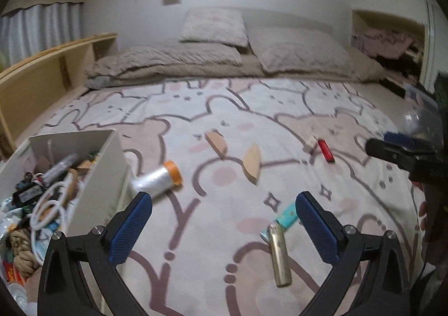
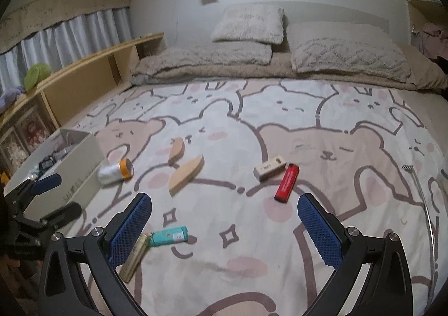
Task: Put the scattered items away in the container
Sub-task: 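Move both tools over the bed toward the gold and teal lighters, then position the left tool over the gold lighter while the right tool lines up over the teal lighter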
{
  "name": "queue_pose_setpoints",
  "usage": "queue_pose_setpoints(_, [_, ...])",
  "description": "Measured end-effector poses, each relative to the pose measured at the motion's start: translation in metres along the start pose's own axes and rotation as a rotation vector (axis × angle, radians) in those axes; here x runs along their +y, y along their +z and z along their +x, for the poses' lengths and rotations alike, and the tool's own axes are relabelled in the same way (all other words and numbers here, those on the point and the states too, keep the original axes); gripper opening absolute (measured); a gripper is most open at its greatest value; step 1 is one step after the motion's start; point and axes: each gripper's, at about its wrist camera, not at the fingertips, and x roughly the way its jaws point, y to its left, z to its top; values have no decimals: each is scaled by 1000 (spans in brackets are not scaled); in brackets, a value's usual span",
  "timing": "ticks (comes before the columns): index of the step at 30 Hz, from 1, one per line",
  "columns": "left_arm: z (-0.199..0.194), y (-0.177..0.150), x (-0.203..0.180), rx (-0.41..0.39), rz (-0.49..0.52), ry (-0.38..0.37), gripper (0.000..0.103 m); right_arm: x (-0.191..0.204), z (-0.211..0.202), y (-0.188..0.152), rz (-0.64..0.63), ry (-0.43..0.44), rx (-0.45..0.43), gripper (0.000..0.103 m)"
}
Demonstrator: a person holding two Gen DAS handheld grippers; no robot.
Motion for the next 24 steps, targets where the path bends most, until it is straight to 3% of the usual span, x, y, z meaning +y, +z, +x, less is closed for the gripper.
queue_pose_setpoints(11, [33,-20,-33,127,114,-50,103,2,26,-17,-4,0,100,103])
queue_pose_setpoints(24, [64,-46,-47,265,221,6,103,10,58,-35,-49,-34,203,103])
